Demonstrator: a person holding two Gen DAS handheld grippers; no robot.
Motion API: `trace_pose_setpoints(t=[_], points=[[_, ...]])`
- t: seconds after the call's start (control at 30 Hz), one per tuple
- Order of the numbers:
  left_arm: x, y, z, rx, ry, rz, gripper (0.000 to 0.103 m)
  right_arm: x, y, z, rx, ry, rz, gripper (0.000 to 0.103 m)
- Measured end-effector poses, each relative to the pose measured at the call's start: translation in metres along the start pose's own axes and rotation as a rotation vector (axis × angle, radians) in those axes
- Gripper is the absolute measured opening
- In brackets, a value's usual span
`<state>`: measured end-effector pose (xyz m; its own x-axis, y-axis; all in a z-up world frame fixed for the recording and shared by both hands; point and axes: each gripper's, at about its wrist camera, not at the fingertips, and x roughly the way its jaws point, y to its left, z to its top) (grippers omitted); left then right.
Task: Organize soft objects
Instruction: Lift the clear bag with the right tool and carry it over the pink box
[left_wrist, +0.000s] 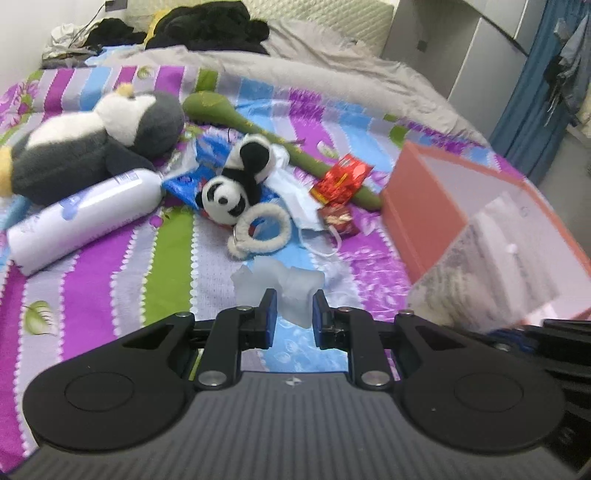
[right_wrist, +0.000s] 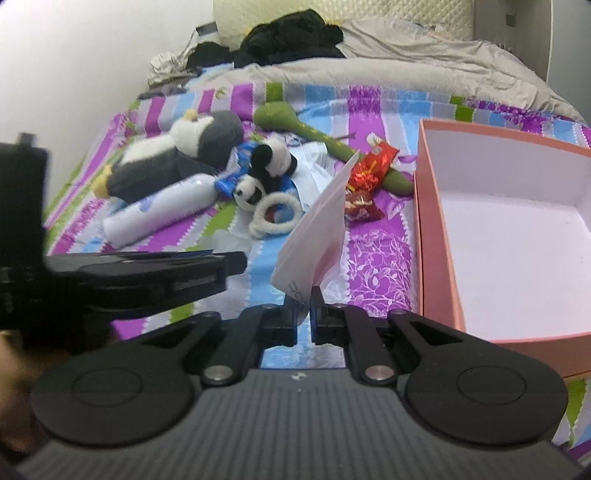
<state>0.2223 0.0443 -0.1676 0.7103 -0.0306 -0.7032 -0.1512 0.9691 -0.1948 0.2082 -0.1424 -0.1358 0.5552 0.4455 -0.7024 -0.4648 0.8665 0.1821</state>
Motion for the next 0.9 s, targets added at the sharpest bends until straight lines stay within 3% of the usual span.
trace_pose_setpoints(t=[0.43, 0.9], points=[[-0.094, -0.031, 0.014, 0.009, -0.030, -0.056, 0.023, -0.071, -0.005, 0.021, 0.006, -0.125, 0.021, 0.010], [-0.092, -0.102, 0.026, 0.097, -0.008, -0.194, 0.024, -0.116, -0.054, 0.016, 0.080, -0.173, -0.091, 0.010]])
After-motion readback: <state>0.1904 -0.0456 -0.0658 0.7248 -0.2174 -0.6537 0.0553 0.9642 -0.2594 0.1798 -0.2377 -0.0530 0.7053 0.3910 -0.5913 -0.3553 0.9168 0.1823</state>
